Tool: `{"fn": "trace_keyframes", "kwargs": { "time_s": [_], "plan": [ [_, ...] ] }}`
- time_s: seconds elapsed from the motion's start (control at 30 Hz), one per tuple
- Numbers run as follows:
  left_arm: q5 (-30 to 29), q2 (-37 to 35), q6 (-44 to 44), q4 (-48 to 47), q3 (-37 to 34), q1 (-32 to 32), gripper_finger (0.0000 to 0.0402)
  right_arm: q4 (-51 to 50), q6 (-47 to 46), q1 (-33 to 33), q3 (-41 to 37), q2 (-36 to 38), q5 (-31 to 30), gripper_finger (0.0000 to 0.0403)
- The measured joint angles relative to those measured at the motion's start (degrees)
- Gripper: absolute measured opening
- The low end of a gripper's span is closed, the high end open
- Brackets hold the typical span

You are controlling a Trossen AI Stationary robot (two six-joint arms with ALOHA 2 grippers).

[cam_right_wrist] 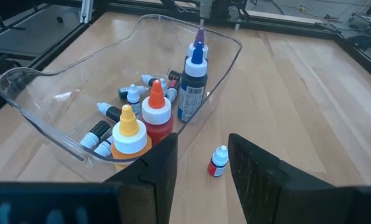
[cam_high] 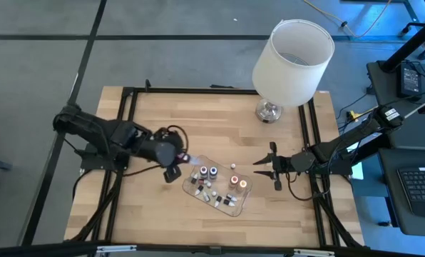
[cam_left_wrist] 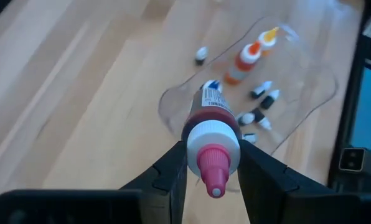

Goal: Pick & Place food coloring
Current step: Put the big pink food coloring bottle into the container

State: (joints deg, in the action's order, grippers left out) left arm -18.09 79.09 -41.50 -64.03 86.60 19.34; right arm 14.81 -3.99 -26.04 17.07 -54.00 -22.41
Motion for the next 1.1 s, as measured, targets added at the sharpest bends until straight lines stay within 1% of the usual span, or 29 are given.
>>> {"fn": "trace_keyframes", "kwargs": {
  "time_s": [0.17, 0.33, 0.47, 0.57, 0.73, 1.0, 1.1],
  "plan": [
    [3.9, 7.1, 11.0, -0.4, 8.9, -3.4, 0.0112, 0.0, 0.0, 0.0, 0.0, 0.0, 0.0, 0.0145],
    [8.0, 14.8, 23.0, -0.4, 16.0, -6.8, 0.0112, 0.0, -0.1, 0.0, 0.0, 0.0, 0.0, 0.0145],
    [13.2, 21.1, 28.7, -0.4, 21.4, -9.4, 0.0112, 0.0, -0.2, 0.0, 0.0, 0.0, 0.0, 0.0145],
    [16.3, 25.7, 32.9, -0.4, 24.9, -10.2, 0.0112, 0.0, -0.2, 0.0, 0.0, 0.0, 0.0, 0.0145],
    [18.5, 31.0, 37.2, -0.3, 28.2, -10.2, 0.0112, 0.0, -0.2, 0.0, 0.0, 0.0, 0.0, 0.0145],
    [17.8, 36.2, 37.2, -1.0, 28.2, -10.2, 0.0112, -0.1, -0.2, 0.0, 0.0, 0.0, 0.0, 0.0145],
    [17.7, 37.7, 37.4, -1.4, 28.2, -10.2, 0.0119, -0.2, -0.2, 0.0, 0.0, 0.0, 0.0, 0.0145]
  ]
}}
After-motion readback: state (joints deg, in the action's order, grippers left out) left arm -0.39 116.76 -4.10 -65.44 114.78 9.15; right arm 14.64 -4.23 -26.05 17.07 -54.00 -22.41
